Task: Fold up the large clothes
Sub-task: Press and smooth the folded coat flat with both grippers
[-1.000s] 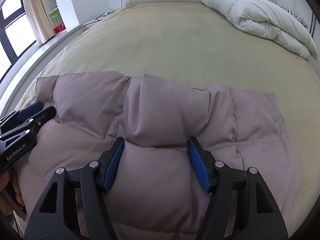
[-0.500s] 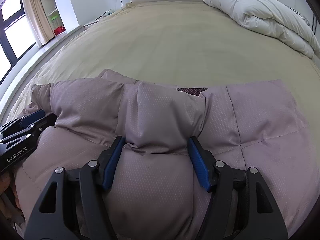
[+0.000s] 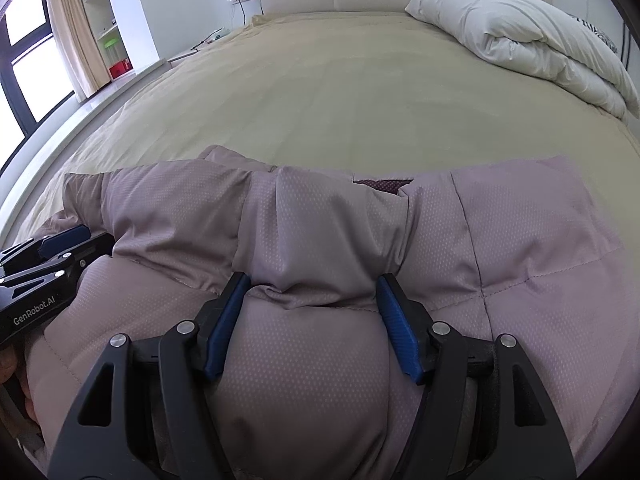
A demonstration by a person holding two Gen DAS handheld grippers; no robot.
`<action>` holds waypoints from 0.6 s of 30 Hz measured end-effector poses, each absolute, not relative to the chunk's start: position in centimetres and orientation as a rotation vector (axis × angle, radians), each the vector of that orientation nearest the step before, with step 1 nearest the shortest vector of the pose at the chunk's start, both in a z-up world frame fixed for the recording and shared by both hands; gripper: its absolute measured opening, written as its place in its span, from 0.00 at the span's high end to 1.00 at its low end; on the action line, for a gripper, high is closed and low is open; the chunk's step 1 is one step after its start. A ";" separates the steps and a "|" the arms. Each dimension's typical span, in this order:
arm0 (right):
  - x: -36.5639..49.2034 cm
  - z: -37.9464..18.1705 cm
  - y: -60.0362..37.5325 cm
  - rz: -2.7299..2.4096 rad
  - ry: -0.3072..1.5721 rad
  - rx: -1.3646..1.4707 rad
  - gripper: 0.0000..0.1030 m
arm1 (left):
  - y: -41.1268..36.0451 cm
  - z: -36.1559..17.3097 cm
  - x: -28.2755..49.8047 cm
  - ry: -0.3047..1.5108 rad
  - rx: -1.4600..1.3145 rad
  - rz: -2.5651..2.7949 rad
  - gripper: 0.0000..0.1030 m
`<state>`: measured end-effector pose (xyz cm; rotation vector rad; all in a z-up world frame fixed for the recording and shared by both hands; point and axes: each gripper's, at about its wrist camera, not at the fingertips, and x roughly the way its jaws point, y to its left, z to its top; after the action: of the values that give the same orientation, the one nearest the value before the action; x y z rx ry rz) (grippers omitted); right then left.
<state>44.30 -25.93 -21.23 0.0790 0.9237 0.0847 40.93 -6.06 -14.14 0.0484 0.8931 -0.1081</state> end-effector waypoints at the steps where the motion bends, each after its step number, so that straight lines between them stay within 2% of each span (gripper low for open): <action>1: 43.9 -20.5 -26.4 0.102 0.925 0.106 0.37 | -6.2 -13.3 40.0 0.877 0.056 -0.105 0.48; 4: 40.3 -17.1 -28.4 0.085 0.822 0.163 0.37 | -6.8 -11.2 36.5 0.811 0.055 -0.140 0.48; 7: 37.2 -14.9 -31.2 -0.043 0.741 0.164 0.37 | -8.3 -11.2 34.9 0.766 0.121 -0.157 0.34; 11: 37.8 -18.6 -34.1 -0.113 0.930 0.169 0.36 | -7.5 -13.5 36.6 0.818 0.061 -0.156 0.30; 18: 38.3 -21.1 -34.3 -0.135 0.889 0.177 0.31 | -7.6 -14.9 37.3 0.797 0.051 -0.158 0.29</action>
<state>38.33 -34.28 -21.09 0.1771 0.8891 -0.1347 37.31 -7.58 -14.93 0.0508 0.7967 -0.1585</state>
